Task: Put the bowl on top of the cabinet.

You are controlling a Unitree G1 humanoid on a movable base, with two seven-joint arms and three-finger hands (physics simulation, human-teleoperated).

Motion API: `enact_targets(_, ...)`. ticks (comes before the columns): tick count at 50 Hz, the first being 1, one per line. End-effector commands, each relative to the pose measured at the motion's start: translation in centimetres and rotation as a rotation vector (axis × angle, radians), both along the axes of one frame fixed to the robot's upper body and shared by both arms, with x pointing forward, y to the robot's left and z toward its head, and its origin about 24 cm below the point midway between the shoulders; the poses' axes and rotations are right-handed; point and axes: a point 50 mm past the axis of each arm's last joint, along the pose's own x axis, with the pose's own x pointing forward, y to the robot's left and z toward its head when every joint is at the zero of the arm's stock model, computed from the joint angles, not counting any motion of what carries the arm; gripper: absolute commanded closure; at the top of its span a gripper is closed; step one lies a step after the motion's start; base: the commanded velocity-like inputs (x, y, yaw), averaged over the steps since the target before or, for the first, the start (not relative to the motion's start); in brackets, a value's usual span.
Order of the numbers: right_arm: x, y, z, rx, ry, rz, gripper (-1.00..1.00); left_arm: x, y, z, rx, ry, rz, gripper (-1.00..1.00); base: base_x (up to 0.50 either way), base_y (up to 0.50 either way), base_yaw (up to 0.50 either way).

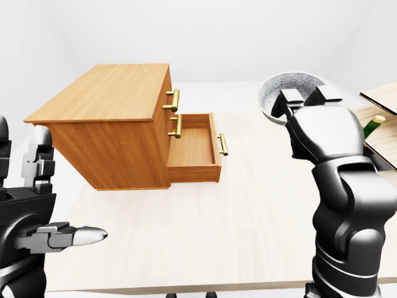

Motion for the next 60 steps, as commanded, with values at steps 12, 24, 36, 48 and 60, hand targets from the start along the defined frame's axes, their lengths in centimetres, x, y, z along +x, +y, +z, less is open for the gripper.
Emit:
enact_targets(12, -2.8, 6.7, 2.4, -0.186, -0.223, 0.139, 1.00, -0.1, 0.2, 0.3, -0.002, -0.021, 0.006, -1.00, 0.00, 0.00, 0.00)
enact_targets(24, -2.7, 6.6, 2.4, -0.178, -0.224, 0.134, 1.00, -0.1, 0.2, 0.3, -0.002, -0.021, 0.006, -1.00, 0.00, 0.00, 0.00)
enact_targets(36, -2.6, 6.9, 2.8, -0.200, -0.231, 0.155, 1.00, -0.1, 0.3, 0.5, -0.003, -0.030, 0.008, -1.00, 0.00, 0.00, 0.00)
enact_targets(48, 1.6, 6.6, 7.6, -0.212, -0.261, 0.144, 1.00, 0.1, 0.4, 0.5, -0.007, -0.035, 0.013, -1.00, 0.00, 0.00, 0.00)
enact_targets(60, 4.9, 6.2, 11.3, -0.091, -0.250, 0.133, 1.00, 0.2, 0.3, 0.4, -0.006, -0.027, 0.011, -1.00, 0.00, 0.00, 0.00)
